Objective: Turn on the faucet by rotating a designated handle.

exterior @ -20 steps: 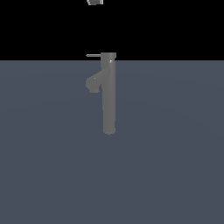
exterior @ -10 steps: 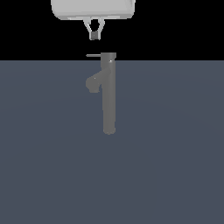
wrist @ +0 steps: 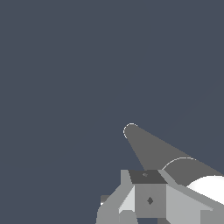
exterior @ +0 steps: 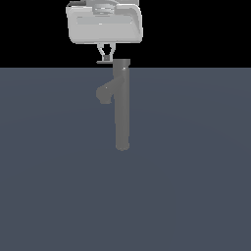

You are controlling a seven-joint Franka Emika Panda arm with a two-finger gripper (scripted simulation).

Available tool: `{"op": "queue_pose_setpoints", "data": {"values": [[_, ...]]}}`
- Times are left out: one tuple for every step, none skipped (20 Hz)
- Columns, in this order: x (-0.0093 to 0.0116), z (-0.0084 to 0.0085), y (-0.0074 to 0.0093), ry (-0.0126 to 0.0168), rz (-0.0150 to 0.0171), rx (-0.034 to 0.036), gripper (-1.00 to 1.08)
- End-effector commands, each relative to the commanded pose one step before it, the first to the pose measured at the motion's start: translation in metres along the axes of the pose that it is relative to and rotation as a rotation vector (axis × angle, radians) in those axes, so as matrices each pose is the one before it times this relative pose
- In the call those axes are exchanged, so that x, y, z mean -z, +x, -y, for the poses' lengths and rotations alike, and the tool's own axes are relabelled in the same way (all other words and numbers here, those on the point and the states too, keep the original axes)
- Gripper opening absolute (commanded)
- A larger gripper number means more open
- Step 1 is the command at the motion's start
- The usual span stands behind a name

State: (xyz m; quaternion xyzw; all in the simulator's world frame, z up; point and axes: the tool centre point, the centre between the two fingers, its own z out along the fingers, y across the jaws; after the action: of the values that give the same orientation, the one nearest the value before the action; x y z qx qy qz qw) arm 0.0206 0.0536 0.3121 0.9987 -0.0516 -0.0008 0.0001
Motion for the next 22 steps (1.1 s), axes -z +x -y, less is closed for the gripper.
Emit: {"op": "queue_pose_setpoints", "data": {"values": [[-0.00537,0.00226,0.01000,0.00020,-0.00138,-0.00386,-1.00],[-0.00168,0.00062,0.00296,0.00000,-0.00008,-0.00119,-1.00],[-0.00146,0.00058,0.00258,0.00000,-0.00007,-0.00097,-1.00],[-0.00122,0.00041,0.00222,-0.00001,-0.00007,-0.00097,-1.00],[-0.00100,0.00040,0.00184,-0.00001,-0.00005,-0.00069,-1.00],[-0.00078,0.00064,0.00142,0.00000,0.00000,0.00000,-1.00],[-0.00050,-0.00011,0.00116,-0.00001,-0.00007,-0.00097,-1.00],[-0.00030,0.00029,0.00071,0.00000,0.00000,0.00000,-1.00],[-0.00005,0.00012,0.00036,0.00000,0.00000,0.00000,-1.00],[0.00019,-0.00005,0.00001,0.00000,0.00000,0.00000,-1.00],[0.00043,-0.00022,-0.00034,0.00000,0.00000,0.00000,-1.00],[0.00042,-0.00024,-0.00042,0.00000,0.00000,0.00000,-1.00],[0.00015,-0.00009,-0.00016,0.00000,0.00000,0.00000,-1.00],[0.00000,0.00000,0.00000,0.00000,0.00000,0.00000,-1.00],[0.00000,0.00000,0.00000,0.00000,0.00000,0.00000,-1.00],[0.00000,0.00000,0.00000,0.00000,0.00000,0.00000,-1.00],[-0.00007,0.00003,0.00007,0.00000,0.00000,0.00000,-1.00],[0.00000,0.00086,-0.00310,0.00000,0.00000,0.00000,-1.00],[0.00000,0.00087,-0.00313,0.00000,0.00000,0.00000,-1.00],[0.00000,0.00088,-0.00315,0.00000,0.00000,0.00000,-1.00],[0.00000,0.00088,-0.00317,0.00000,0.00000,0.00000,-1.00],[0.00000,0.00089,-0.00319,0.00000,0.00000,0.00000,-1.00]]}}
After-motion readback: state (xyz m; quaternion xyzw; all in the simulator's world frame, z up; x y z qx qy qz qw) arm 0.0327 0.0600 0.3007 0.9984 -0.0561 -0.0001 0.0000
